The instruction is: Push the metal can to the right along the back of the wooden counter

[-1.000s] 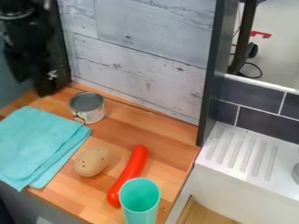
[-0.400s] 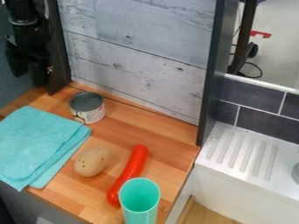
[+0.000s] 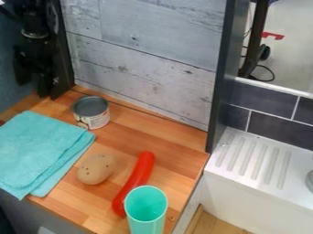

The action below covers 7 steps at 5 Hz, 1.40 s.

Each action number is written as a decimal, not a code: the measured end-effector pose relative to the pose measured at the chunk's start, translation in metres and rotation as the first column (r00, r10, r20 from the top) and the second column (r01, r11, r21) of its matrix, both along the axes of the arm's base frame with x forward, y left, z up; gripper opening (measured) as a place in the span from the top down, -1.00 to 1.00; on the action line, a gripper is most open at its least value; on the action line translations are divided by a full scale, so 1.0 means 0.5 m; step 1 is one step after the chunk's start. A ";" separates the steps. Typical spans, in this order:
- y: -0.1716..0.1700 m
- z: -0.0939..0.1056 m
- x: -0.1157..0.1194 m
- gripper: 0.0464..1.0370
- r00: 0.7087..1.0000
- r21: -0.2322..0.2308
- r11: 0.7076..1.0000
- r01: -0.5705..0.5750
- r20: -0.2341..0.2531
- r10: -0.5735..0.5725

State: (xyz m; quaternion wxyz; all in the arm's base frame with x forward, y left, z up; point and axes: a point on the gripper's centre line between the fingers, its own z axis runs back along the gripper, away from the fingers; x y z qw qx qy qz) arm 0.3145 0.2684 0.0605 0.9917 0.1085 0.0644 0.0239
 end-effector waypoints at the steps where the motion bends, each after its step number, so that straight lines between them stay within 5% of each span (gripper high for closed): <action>1: -0.022 -0.028 0.031 -0.94 0.997 0.007 0.998 0.057 -0.049 -0.056; 2: -0.041 -0.047 0.052 -0.94 0.994 0.003 0.997 0.082 -0.073 -0.081; 5: -0.133 -0.077 0.092 -0.94 0.984 -0.196 0.964 0.180 0.022 -0.180; 7: -0.233 -0.095 0.110 -0.93 0.976 -0.247 0.945 0.214 0.080 -0.200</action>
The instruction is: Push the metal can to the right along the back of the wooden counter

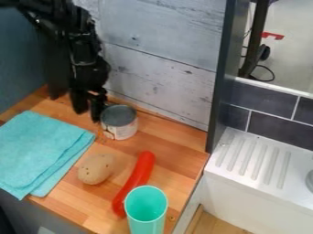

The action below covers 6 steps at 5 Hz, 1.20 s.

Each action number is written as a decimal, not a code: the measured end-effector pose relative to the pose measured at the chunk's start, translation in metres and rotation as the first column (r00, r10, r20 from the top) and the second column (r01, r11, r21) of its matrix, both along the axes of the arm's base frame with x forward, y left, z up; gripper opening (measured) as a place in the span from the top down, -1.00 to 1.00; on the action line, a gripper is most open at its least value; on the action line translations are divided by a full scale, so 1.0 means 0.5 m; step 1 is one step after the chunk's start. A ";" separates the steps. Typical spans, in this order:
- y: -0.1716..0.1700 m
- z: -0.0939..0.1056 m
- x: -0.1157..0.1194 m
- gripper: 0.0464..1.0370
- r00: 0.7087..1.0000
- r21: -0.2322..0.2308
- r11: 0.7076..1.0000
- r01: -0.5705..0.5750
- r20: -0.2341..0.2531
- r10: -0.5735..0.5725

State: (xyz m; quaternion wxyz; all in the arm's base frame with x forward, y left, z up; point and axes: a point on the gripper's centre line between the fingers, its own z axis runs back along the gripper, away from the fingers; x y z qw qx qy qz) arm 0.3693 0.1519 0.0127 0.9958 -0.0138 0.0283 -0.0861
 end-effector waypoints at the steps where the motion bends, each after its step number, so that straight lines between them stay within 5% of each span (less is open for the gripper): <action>1: -0.043 0.003 -0.004 -0.93 0.999 -0.021 0.999 -0.037 0.010 0.038; 2: -0.080 0.012 -0.018 -0.93 0.998 -0.044 0.997 -0.058 0.004 0.058; 3: -0.083 0.034 -0.041 -0.93 0.986 -0.014 0.986 -0.166 0.034 0.166; 5: -0.143 0.061 -0.039 -0.93 0.939 0.021 0.948 -0.316 0.147 0.310; 6: -0.120 0.115 -0.062 -0.93 0.932 0.104 0.933 -0.344 0.158 0.325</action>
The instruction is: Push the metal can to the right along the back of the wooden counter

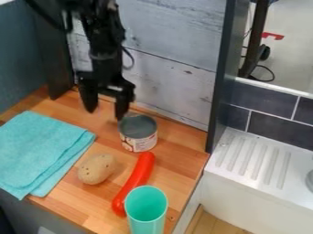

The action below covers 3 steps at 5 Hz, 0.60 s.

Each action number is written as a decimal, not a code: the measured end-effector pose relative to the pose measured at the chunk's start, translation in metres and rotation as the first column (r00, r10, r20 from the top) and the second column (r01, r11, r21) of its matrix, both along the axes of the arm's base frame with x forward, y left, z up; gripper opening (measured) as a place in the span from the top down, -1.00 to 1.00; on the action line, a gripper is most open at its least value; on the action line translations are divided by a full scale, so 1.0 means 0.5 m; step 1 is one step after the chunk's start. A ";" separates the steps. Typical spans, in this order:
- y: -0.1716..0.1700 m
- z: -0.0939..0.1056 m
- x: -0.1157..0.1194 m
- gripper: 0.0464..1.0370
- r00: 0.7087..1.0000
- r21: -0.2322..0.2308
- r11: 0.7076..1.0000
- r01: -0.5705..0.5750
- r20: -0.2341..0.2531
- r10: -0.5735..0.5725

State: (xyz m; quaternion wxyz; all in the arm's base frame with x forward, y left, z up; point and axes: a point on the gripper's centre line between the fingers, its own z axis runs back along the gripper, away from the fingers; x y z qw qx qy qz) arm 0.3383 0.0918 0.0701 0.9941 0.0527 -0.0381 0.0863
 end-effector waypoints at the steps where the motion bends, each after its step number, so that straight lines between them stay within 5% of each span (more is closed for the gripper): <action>1: -0.008 0.065 -0.052 -0.93 0.996 0.020 0.997 0.073 0.055 -0.074; 2: -0.003 0.111 -0.112 -0.93 0.987 -0.021 0.992 0.125 0.108 -0.122; 3: -0.034 0.101 -0.170 -0.93 0.964 -0.113 0.957 0.266 0.045 -0.263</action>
